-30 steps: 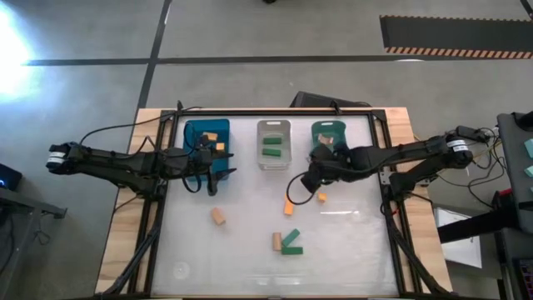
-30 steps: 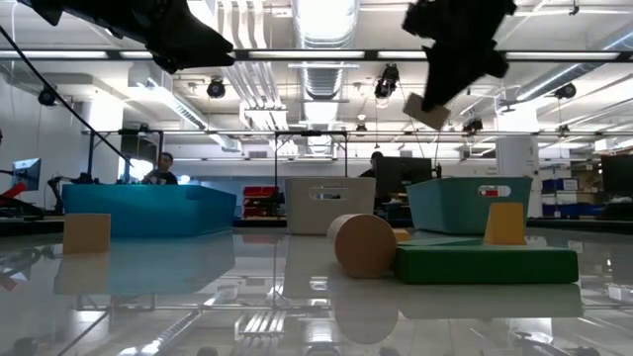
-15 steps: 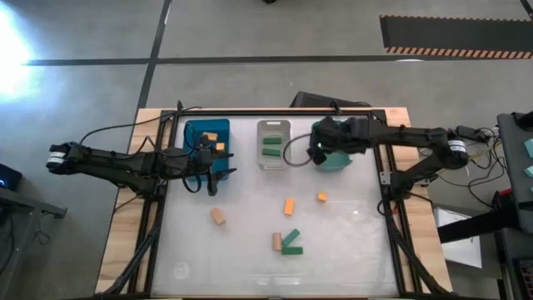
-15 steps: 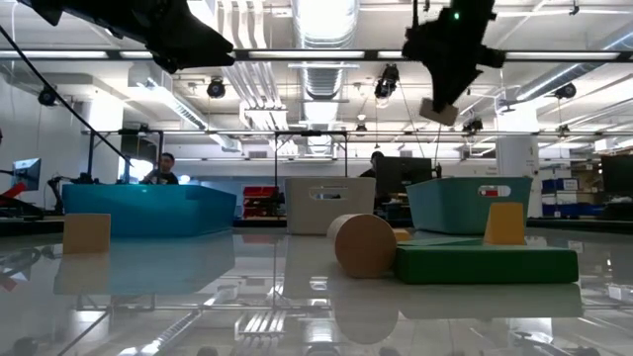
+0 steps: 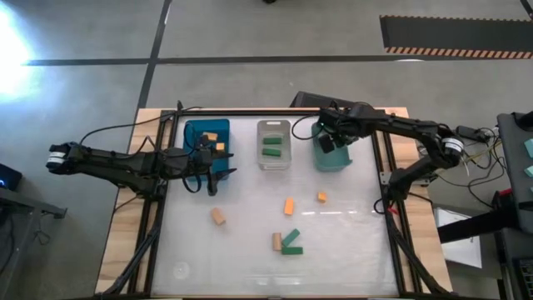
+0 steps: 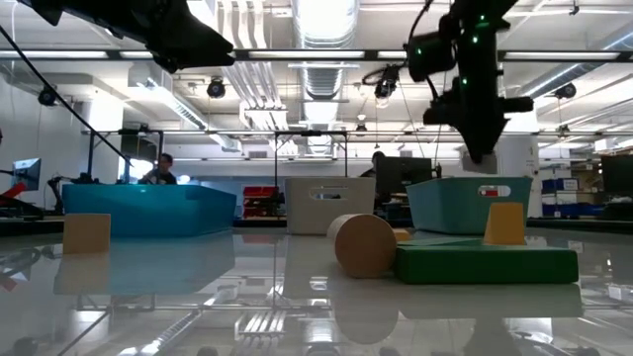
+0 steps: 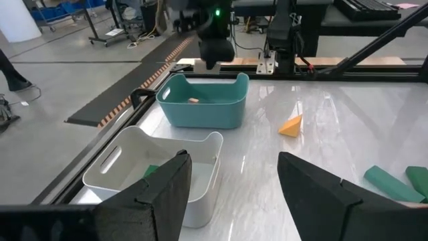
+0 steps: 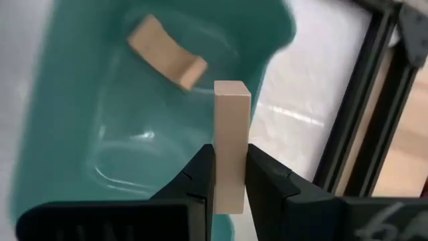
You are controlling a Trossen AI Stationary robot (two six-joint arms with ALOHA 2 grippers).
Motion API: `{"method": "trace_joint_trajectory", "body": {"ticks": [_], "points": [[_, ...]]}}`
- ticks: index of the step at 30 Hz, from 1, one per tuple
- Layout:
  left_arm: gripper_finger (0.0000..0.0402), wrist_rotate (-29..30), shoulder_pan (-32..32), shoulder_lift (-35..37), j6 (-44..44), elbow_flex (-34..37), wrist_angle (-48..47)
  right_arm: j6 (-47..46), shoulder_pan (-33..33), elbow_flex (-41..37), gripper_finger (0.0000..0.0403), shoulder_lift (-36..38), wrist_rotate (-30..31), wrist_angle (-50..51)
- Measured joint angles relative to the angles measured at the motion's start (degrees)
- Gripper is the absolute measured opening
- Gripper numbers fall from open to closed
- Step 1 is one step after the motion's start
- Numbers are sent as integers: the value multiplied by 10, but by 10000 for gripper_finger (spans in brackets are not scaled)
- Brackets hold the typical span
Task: Sort & place blocks by color
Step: Put the brown block into the green bin
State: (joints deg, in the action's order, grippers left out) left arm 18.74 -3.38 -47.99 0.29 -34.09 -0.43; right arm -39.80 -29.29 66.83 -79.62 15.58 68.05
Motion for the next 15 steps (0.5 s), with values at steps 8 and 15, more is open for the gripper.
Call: {"method": "trace_joint_trajectory", "body": {"ticks": [8, 15], "points": [[207, 0, 0, 0, 1, 0, 0, -7, -12, -44, 52, -27, -10, -84], [207, 0, 0, 0, 2, 0, 0, -19, -16, -52, 63, -55, 10, -104]]}}
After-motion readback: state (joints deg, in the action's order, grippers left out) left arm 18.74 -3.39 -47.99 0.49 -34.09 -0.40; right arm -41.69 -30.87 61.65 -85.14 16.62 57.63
